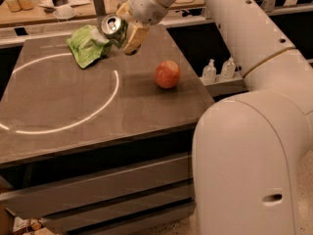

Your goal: Knock green can over

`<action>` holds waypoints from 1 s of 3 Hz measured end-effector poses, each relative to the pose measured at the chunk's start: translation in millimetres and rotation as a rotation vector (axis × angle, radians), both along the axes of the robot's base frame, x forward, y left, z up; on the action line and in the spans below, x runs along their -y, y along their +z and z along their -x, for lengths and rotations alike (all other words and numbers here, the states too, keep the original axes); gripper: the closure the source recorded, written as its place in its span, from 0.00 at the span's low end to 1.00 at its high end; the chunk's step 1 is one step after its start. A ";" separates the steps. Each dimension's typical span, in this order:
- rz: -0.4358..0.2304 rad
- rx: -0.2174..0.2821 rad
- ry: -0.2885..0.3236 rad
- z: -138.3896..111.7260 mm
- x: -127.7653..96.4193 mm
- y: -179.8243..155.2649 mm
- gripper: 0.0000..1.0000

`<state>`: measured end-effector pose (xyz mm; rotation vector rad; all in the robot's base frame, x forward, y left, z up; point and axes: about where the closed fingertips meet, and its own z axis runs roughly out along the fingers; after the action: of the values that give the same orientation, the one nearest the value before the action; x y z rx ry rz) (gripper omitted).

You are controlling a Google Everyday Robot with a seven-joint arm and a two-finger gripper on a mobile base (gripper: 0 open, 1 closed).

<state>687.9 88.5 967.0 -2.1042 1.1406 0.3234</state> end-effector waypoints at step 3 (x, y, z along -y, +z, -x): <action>0.246 0.173 0.185 14.4 -17.2 1.0 1.00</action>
Offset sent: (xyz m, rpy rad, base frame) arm -0.0016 -0.0028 0.0138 -0.0712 -0.1026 0.0472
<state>673.5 105.7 968.0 -2.4084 0.9246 0.0857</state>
